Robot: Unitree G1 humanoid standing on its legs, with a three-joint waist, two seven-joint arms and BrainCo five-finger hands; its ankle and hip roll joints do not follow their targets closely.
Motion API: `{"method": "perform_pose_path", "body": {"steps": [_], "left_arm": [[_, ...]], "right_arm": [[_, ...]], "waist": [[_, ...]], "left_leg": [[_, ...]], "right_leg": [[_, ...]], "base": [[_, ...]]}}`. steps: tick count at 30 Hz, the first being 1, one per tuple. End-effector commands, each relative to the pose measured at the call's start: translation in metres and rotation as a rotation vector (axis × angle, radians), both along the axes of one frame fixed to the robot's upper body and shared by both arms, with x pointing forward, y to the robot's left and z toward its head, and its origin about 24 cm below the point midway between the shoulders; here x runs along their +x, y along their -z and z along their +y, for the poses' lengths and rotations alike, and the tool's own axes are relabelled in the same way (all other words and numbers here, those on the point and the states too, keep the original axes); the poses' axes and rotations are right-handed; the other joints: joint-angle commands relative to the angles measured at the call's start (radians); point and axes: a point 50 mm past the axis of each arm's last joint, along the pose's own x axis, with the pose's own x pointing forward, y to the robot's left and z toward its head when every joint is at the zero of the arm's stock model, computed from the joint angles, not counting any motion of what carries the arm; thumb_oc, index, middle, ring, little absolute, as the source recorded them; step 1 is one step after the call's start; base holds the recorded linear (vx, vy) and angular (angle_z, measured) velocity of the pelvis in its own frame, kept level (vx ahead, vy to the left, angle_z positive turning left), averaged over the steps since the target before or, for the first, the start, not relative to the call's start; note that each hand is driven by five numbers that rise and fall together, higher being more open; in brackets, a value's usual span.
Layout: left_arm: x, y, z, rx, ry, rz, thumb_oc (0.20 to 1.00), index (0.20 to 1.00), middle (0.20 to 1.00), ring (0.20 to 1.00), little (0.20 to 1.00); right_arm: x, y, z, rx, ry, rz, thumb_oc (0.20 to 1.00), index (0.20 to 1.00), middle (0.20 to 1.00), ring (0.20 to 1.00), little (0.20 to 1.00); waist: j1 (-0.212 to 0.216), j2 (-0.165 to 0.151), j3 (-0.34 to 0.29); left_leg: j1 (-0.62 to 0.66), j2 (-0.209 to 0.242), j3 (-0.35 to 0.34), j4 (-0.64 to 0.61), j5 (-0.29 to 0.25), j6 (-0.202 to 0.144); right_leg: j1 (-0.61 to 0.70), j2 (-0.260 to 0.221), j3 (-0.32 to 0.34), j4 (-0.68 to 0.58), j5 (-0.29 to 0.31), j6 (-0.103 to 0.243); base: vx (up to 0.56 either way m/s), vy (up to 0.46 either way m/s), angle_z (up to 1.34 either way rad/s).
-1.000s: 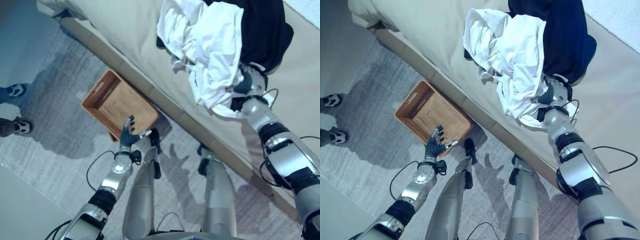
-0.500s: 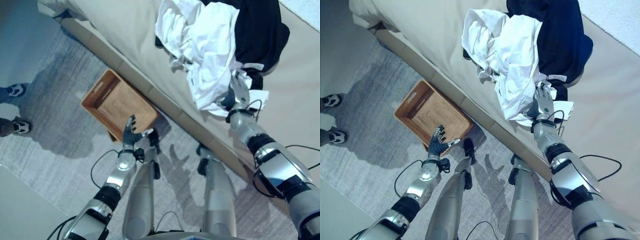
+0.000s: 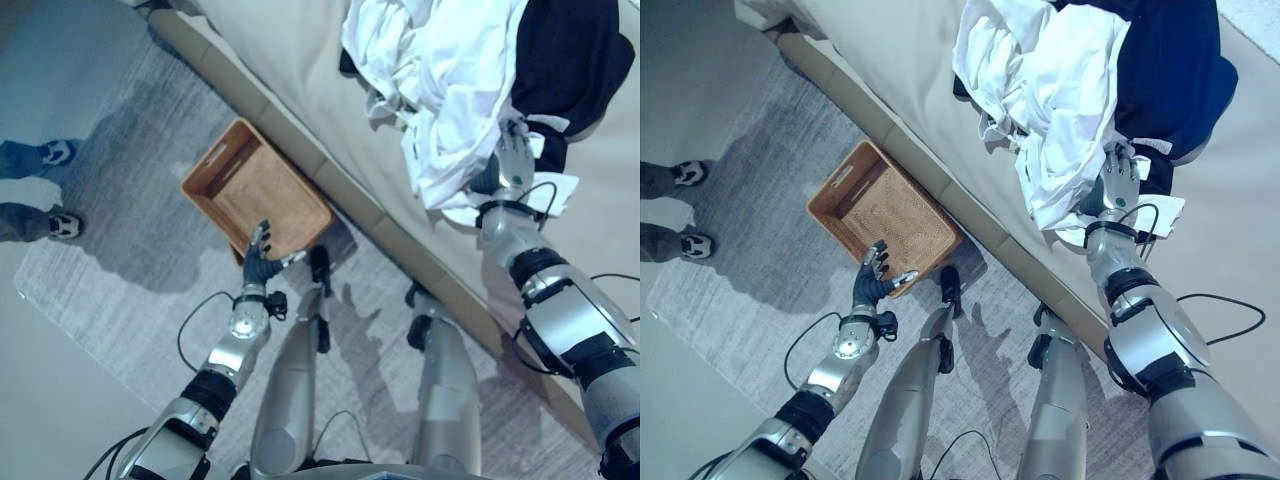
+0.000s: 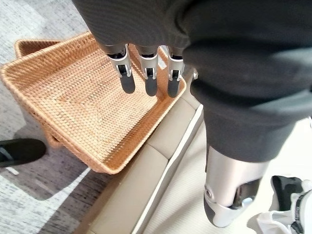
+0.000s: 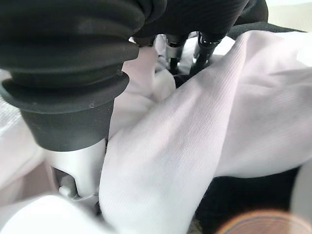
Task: Pick up clothes into the bucket
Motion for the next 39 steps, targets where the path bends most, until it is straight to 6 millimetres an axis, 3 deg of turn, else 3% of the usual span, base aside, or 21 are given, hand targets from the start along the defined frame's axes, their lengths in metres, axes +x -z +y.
{"method": "perform_pose_path", "body": {"steps": [1, 6, 7, 14, 21, 32, 39], "left_arm": [[0.004, -0.019, -0.004, 0.039, 0.040, -0.106, 1.000, 1.000, 1.000, 1.000, 1.000], [0.004, -0.013, -0.001, 0.033, 0.013, -0.077, 1.000, 1.000, 1.000, 1.000, 1.000], [0.003, -0.009, 0.000, 0.034, 0.004, -0.061, 1.000, 1.000, 1.000, 1.000, 1.000], [0.000, -0.002, 0.004, 0.052, -0.011, -0.034, 1.000, 1.000, 1.000, 1.000, 1.000], [-0.008, 0.019, 0.013, 0.075, -0.037, 0.057, 1.000, 1.000, 1.000, 1.000, 1.000], [-0.039, 0.063, 0.034, 0.115, -0.040, 0.252, 1.000, 1.000, 1.000, 1.000, 1.000], [-0.059, 0.076, 0.045, 0.113, -0.044, 0.321, 1.000, 1.000, 1.000, 1.000, 1.000]], "right_arm": [[0.012, -0.045, 0.025, 0.017, -0.132, -0.101, 0.200, 0.200, 0.200, 0.200, 0.200], [0.011, -0.028, 0.042, 0.065, -0.208, -0.072, 0.200, 0.200, 0.200, 0.200, 0.200], [0.008, -0.015, 0.047, 0.108, -0.233, -0.051, 0.200, 0.200, 0.200, 0.200, 0.200], [-0.004, 0.013, 0.054, 0.211, -0.294, -0.024, 0.200, 0.200, 0.200, 0.200, 0.200], [-0.026, 0.029, 0.052, 0.401, -0.363, -0.074, 0.200, 0.200, 0.200, 0.200, 0.200], [-0.053, 0.032, 0.021, 0.599, -0.392, -0.135, 0.200, 0.200, 0.200, 0.200, 0.200], [-0.067, 0.021, -0.005, 0.711, -0.380, -0.219, 0.200, 0.200, 0.200, 0.200, 0.200]], "waist": [[0.022, 0.016, 0.042], [0.008, 0.002, 0.034], [0.003, -0.005, 0.029], [-0.017, -0.031, 0.008], [-0.049, -0.079, -0.021], [-0.075, -0.151, -0.125], [-0.086, -0.164, -0.206]], "left_leg": [[-0.018, -0.008, 0.001, 0.076, -0.046, -0.037], [0.009, -0.007, 0.001, 0.070, -0.048, -0.039], [0.027, -0.006, 0.000, 0.066, -0.049, -0.040], [0.098, -0.001, -0.005, 0.059, -0.059, -0.043], [0.238, 0.009, -0.004, 0.020, -0.067, -0.050], [0.489, 0.025, 0.027, -0.073, -0.076, -0.047], [0.617, 0.033, 0.049, -0.135, -0.078, -0.047]], "right_leg": [[0.071, -0.021, 0.029, -0.104, 0.111, 0.104], [0.098, -0.018, 0.026, -0.112, 0.113, 0.101], [0.116, -0.017, 0.024, -0.116, 0.113, 0.101], [0.198, -0.016, 0.013, -0.130, 0.113, 0.103], [0.350, -0.010, -0.002, -0.189, 0.127, 0.113], [0.609, 0.020, -0.008, -0.337, 0.160, 0.132], [0.707, 0.038, -0.002, -0.380, 0.151, 0.136]], "base": [[0.00, 0.000, 0.00], [0.00, 0.000, 0.00], [0.00, 0.000, 0.00], [0.00, -0.003, 0.01], [0.05, -0.015, 0.07], [0.10, 0.003, -0.07], [0.10, 0.018, -0.07]]}}
